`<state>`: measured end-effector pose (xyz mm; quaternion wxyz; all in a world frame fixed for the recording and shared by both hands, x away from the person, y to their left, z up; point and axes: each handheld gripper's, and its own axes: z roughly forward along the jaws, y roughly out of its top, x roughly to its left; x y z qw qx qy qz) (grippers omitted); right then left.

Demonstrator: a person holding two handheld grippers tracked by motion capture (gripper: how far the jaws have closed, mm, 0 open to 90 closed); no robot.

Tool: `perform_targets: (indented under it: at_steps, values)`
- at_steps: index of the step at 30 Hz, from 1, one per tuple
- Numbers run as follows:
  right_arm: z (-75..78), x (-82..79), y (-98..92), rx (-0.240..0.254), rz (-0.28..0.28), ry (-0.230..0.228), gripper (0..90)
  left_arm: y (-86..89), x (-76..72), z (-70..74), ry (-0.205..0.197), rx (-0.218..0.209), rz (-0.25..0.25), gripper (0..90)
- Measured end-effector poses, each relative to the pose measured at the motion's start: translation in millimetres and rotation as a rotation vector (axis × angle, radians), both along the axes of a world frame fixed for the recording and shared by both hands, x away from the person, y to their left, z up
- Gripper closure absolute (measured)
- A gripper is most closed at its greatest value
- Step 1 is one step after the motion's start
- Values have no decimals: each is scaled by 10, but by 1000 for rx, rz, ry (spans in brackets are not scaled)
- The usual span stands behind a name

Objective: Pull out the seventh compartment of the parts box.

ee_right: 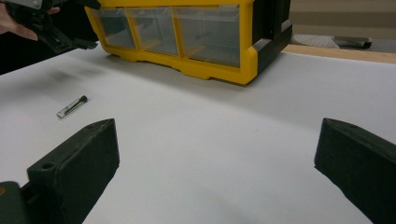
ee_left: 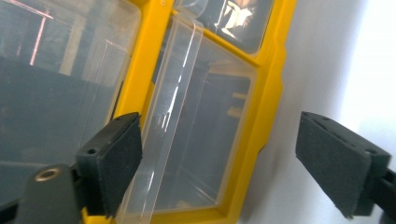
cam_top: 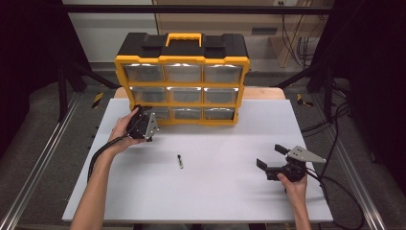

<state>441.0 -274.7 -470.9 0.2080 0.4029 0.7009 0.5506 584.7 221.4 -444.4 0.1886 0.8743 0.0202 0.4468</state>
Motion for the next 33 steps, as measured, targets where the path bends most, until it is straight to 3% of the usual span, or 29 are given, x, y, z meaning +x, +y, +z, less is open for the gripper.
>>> perform_targets:
  at_steps: [5, 8, 13, 18, 27, 33]
  values:
    - [-1, -1, 1, 0, 0, 1, 6, -1, 5, -23, -27, 18, -14, 192]
    - [-2, 0, 1, -1, -1, 0, 6, 5, 4, -24, -74, 86, -31, 233]
    - [-2, 0, 3, 0, -1, 0, 7, 4, -2, -39, -103, 127, -38, 283]
    - [-1, 1, -3, -3, -2, -8, 7, 12, -10, -39, -135, 129, -38, 342]
    - [2, -2, -5, -1, -4, -7, 8, 16, -5, -24, -234, 145, -42, 391]
    - [2, -3, -5, -5, -4, -7, 8, 30, -13, -64, -254, 157, -44, 449]
